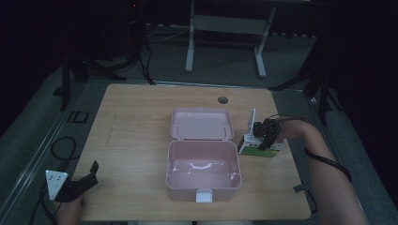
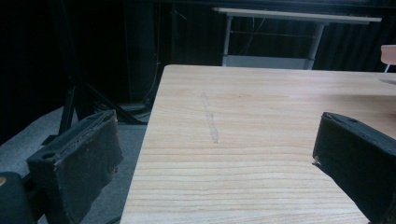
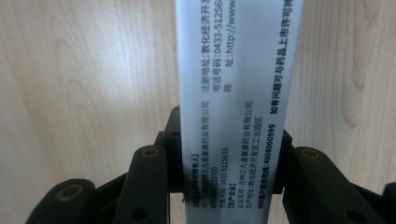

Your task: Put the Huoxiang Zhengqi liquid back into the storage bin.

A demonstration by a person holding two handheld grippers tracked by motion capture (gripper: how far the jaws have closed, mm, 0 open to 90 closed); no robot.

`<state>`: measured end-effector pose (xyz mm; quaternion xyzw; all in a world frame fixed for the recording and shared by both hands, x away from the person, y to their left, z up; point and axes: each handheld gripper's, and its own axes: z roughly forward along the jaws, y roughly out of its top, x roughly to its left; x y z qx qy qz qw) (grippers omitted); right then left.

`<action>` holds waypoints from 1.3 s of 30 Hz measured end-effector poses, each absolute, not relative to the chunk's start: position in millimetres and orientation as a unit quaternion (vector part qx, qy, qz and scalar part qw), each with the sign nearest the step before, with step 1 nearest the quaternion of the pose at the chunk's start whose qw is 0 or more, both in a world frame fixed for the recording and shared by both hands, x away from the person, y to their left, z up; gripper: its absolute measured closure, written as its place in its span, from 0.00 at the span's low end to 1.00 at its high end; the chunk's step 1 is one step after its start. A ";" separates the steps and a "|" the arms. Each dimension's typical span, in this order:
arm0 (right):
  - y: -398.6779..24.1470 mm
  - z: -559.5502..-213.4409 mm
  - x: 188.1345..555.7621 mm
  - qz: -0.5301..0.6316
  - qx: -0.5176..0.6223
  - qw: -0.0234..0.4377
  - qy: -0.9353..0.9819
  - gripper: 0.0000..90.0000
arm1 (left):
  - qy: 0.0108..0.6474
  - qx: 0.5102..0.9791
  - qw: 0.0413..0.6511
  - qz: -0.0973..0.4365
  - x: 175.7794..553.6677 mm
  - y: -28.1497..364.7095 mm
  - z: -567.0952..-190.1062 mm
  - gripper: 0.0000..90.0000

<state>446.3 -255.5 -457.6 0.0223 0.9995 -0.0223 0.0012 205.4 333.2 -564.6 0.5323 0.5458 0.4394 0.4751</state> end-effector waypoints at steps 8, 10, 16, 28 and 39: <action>-249.0 -452.4 426.3 -0.026 0.013 -0.004 1.000 0.70 | 0.546 0.532 0.475 0.440 205.5 333.1 -564.6 0.01; -248.0 -451.8 421.0 -0.027 0.009 -0.005 1.000 0.70 | 0.546 0.532 0.475 0.439 205.5 333.1 -564.6 0.01; -246.8 -444.8 406.6 -0.025 0.008 -0.007 1.000 0.70 | 0.546 0.532 0.475 0.439 205.5 333.1 -564.6 0.01; -248.3 -424.8 379.6 -0.041 0.009 0.003 0.999 0.70 | 0.546 0.532 0.477 0.437 205.6 333.3 -564.6 0.01; -252.1 -390.2 356.5 -0.043 0.031 0.017 0.998 0.70 | 0.546 0.532 0.477 0.437 205.8 333.2 -564.5 0.01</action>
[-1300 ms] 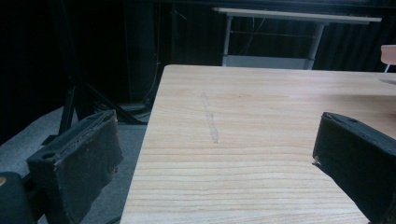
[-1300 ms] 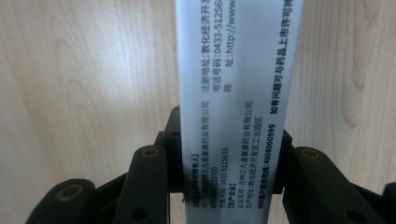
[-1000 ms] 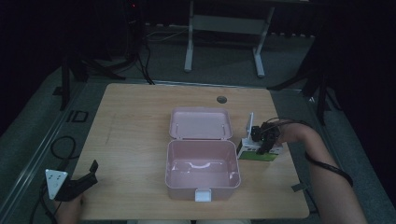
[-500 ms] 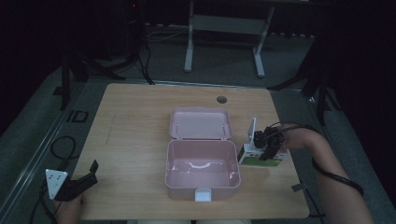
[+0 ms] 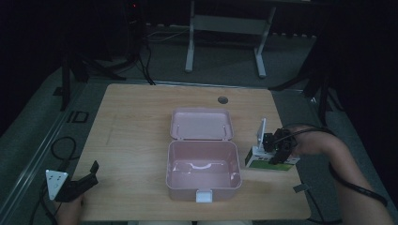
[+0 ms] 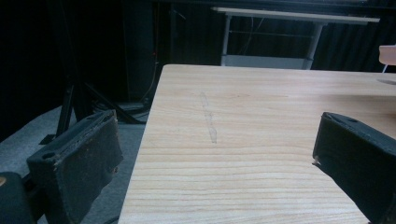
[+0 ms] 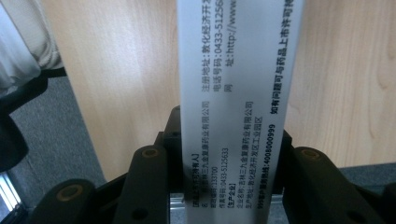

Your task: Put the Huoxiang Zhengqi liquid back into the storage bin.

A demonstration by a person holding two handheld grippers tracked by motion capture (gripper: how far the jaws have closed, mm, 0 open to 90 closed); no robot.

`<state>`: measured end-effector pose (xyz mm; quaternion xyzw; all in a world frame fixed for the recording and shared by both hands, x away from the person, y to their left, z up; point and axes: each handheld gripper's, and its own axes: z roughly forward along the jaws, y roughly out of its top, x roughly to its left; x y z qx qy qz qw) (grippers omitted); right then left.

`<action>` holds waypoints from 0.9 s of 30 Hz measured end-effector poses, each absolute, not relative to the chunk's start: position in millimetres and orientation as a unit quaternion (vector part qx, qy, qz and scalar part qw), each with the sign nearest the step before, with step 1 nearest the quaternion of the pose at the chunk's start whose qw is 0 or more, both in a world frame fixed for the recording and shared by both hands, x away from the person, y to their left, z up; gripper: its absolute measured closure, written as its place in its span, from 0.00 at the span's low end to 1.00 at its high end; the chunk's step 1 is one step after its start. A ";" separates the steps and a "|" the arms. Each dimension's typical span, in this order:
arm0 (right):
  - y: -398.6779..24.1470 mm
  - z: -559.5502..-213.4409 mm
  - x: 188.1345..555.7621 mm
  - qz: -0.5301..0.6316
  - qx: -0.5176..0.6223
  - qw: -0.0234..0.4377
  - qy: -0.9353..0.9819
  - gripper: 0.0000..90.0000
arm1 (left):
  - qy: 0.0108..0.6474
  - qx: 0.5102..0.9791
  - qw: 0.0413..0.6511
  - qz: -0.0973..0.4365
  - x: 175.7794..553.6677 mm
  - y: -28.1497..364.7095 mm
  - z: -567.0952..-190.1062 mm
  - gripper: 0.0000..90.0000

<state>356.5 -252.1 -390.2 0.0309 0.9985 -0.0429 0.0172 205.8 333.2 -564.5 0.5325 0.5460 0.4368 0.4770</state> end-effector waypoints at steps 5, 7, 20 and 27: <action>-247.0 -373.5 349.4 -0.036 0.031 0.018 0.999 0.70 | 0.546 0.532 0.477 0.436 205.8 333.4 -564.5 0.01; -244.1 -367.1 346.8 -0.039 0.029 0.020 0.999 0.70 | 0.546 0.532 0.477 0.436 205.8 333.5 -564.5 0.01; -222.8 -327.1 335.2 -0.029 0.025 0.021 0.999 0.70 | 0.546 0.533 0.478 0.435 205.8 333.7 -564.5 0.01; -200.6 -315.2 330.7 -0.021 0.015 0.022 0.999 0.70 | 0.546 0.533 0.479 0.435 205.8 333.9 -564.5 0.01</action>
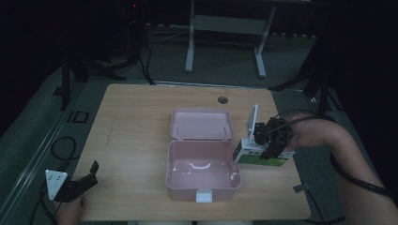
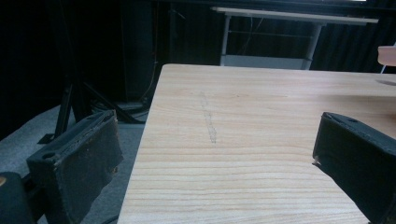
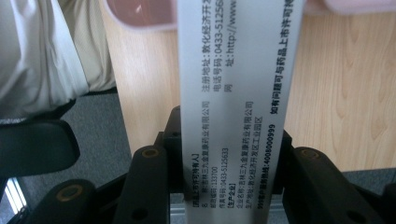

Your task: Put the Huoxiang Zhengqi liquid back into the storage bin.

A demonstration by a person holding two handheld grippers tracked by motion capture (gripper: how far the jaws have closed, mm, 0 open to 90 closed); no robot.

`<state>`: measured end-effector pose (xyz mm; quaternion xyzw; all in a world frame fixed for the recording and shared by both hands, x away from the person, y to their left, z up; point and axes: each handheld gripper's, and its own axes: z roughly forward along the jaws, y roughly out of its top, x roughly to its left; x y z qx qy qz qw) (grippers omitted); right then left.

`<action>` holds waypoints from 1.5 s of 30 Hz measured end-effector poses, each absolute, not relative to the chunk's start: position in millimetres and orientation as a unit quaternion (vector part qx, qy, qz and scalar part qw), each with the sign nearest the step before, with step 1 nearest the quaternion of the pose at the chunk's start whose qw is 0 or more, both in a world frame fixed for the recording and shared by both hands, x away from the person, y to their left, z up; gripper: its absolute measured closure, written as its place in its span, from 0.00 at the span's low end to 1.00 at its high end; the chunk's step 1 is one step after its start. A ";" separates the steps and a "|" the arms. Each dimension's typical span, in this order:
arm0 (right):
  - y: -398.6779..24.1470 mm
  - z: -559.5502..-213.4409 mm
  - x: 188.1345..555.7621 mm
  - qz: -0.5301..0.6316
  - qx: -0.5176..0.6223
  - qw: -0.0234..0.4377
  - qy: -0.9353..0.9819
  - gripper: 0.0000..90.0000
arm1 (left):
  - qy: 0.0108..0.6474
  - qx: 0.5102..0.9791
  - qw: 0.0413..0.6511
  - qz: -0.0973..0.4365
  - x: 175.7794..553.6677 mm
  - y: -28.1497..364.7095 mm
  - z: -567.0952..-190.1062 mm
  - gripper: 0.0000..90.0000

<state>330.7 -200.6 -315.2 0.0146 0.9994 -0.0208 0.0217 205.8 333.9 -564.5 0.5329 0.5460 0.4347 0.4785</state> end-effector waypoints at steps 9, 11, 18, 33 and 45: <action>-164.1 -306.5 323.4 -0.018 -0.013 0.026 0.999 0.70 | 0.546 0.533 0.480 0.434 205.7 334.2 -564.5 0.01; -156.0 -306.5 321.3 -0.018 -0.021 0.026 0.999 0.70 | 0.546 0.533 0.480 0.433 205.7 334.3 -564.5 0.01; -123.5 -316.3 315.2 -0.016 -0.048 0.015 0.999 0.70 | 0.547 0.532 0.481 0.432 205.7 335.0 -564.5 0.01; -86.4 -347.4 311.2 -0.026 -0.063 -0.003 0.998 0.70 | 0.547 0.532 0.482 0.431 205.7 335.5 -564.5 0.01; -65.8 -351.0 306.7 -0.031 -0.069 -0.005 0.997 0.70 | 0.547 0.531 0.485 0.429 205.6 336.0 -564.4 0.01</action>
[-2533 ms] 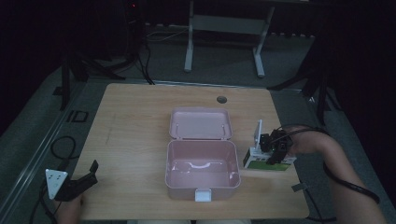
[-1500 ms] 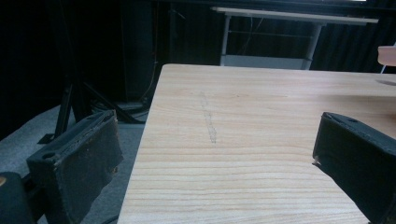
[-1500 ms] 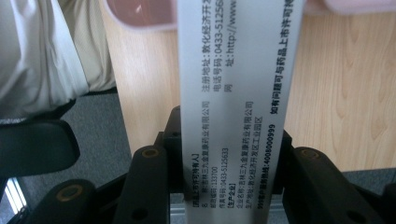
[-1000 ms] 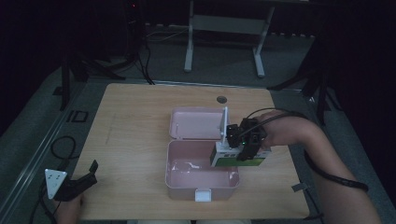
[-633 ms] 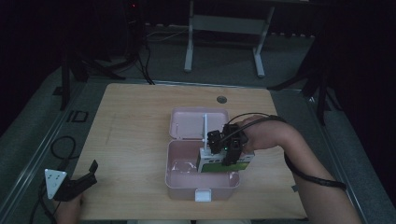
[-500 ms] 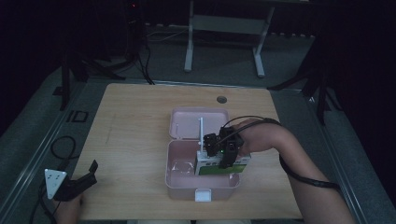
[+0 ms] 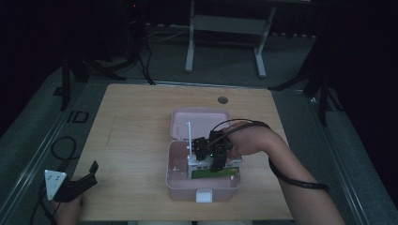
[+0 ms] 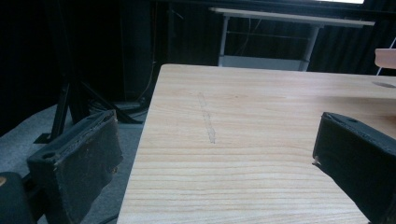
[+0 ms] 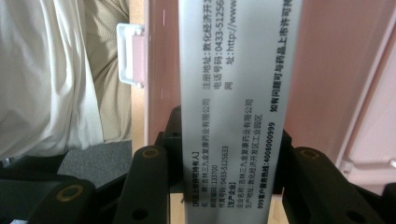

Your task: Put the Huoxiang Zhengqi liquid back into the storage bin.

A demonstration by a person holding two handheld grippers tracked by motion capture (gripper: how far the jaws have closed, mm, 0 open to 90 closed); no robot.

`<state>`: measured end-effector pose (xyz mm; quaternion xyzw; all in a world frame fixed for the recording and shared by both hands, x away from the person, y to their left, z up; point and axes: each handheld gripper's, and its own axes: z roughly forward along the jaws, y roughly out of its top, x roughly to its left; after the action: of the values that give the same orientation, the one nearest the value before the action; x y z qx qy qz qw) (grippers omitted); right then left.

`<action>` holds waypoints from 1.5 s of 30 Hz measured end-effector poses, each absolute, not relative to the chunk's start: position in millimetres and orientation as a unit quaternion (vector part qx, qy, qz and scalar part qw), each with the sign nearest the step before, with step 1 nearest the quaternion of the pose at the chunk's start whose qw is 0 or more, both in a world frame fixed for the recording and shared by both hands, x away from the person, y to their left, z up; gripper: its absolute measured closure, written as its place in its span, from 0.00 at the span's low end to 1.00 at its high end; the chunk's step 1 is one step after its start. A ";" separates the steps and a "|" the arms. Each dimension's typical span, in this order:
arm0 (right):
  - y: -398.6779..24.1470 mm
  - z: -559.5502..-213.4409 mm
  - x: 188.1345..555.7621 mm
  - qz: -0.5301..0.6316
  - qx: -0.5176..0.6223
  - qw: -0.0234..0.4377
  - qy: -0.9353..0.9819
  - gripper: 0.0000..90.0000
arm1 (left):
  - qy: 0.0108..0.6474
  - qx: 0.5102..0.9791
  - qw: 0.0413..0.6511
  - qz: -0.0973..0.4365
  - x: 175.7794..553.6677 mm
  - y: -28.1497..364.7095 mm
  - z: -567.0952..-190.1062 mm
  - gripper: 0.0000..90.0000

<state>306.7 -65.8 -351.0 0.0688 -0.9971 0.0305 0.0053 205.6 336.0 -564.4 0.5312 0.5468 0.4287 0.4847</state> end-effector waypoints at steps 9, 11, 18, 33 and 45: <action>-58.1 -380.7 309.0 0.039 0.061 0.015 -0.997 0.70 | 0.546 0.529 0.489 0.427 205.3 336.8 -564.3 0.01; -59.0 -388.8 309.6 0.042 0.055 0.015 -0.998 0.70 | 0.546 0.530 0.489 0.427 205.3 336.9 -564.3 0.01; -62.5 -418.9 314.4 0.053 0.039 0.023 -0.998 0.70 | 0.546 0.530 0.489 0.427 205.3 336.9 -564.3 0.01; -70.7 -454.4 314.6 0.045 0.032 0.039 -0.998 0.70 | 0.546 0.530 0.490 0.425 205.2 337.2 -564.3 0.01; -76.1 -470.2 309.1 0.035 0.034 0.043 -0.998 0.70 | 0.546 0.531 0.488 0.426 205.3 337.3 -564.5 0.01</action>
<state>309.1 -76.1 -470.2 0.0341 -0.9979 0.0355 0.0430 205.3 337.3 -564.5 0.5309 0.5464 0.4258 0.4881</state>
